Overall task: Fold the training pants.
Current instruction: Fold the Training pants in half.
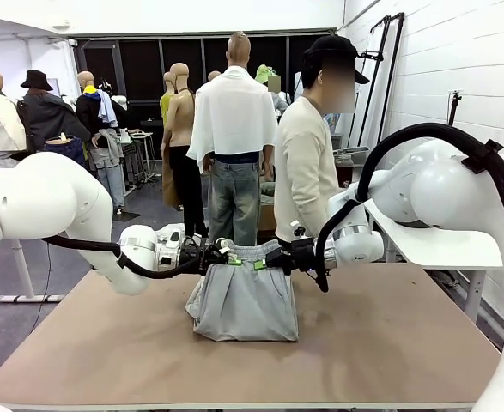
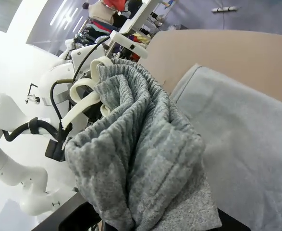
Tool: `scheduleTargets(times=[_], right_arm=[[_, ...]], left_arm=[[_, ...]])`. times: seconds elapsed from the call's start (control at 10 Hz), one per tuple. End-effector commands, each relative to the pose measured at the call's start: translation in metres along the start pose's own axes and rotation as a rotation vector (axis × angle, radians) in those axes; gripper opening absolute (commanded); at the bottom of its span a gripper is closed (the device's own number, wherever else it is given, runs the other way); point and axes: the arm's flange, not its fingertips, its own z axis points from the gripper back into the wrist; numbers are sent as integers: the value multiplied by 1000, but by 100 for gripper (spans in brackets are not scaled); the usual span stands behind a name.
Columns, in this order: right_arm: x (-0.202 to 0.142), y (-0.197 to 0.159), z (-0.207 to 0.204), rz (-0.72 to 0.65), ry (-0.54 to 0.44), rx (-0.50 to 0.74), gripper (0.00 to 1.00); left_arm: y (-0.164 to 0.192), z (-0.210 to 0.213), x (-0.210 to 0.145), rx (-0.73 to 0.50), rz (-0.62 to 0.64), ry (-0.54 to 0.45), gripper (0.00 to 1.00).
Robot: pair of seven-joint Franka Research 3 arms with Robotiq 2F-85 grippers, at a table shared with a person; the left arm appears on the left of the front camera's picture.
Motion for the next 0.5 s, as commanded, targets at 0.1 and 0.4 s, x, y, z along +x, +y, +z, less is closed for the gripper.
scheduleTargets(times=[0.1,0.4], right_arm=[[9,-17,8,-59,18,2,0],[12,-32,10,-79,13,1,0]], left_arm=[[9,7,13,55,64,3,0],[19,2,21,49,76,-2,0]])
